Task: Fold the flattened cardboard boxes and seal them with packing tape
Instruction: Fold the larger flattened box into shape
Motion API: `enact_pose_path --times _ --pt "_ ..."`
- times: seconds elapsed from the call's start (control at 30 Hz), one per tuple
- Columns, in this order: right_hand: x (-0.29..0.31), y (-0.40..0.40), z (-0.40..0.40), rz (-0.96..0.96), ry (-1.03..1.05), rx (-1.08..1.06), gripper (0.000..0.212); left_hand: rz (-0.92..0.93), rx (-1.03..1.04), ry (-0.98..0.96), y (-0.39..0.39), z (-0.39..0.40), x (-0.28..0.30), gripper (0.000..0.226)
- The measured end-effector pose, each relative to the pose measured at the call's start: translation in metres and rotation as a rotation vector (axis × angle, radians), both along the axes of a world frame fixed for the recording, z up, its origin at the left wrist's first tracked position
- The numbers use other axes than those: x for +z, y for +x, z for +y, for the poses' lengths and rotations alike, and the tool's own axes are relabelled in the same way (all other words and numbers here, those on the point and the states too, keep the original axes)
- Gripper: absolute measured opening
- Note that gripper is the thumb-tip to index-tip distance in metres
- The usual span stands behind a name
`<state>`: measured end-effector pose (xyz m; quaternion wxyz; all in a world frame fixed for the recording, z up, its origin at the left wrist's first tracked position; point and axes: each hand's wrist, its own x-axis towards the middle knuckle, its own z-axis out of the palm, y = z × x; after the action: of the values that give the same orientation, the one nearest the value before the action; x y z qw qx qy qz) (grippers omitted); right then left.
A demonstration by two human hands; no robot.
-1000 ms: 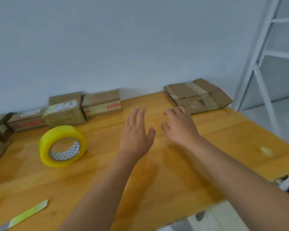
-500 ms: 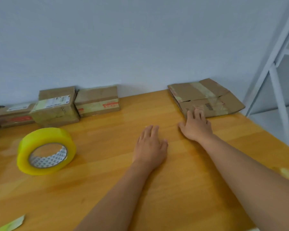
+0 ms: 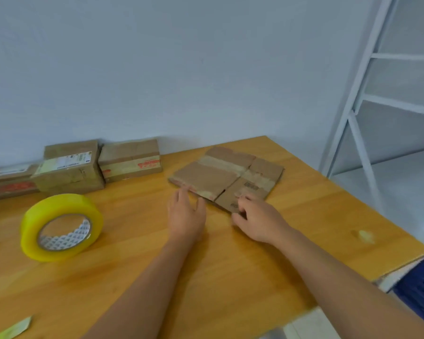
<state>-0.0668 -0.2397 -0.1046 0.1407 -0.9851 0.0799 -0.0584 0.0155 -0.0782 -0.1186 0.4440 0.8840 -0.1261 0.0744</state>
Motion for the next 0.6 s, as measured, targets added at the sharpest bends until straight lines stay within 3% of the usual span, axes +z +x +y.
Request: enact_pose_path --times 0.2,0.3,0.43,0.5,0.6 --pt "0.000 -0.033 0.009 -0.085 0.062 -0.013 0.040 -0.050 0.140 0.321 0.009 0.050 0.015 0.063" --pt "-0.007 -0.036 0.011 -0.143 0.141 -0.039 0.044 0.145 0.103 0.489 0.020 0.071 0.018 0.083" --pt "-0.012 -0.037 0.015 -0.098 0.259 -0.124 0.019 0.320 0.075 0.526 0.016 0.084 0.017 0.096" --pt "-0.012 -0.034 0.017 0.000 0.283 -0.166 0.045 0.323 0.098 0.538 0.009 0.091 0.019 0.097" --pt "-0.010 -0.026 0.024 0.078 0.181 -0.243 0.046 0.284 0.120 0.633 0.000 0.104 0.022 0.096"
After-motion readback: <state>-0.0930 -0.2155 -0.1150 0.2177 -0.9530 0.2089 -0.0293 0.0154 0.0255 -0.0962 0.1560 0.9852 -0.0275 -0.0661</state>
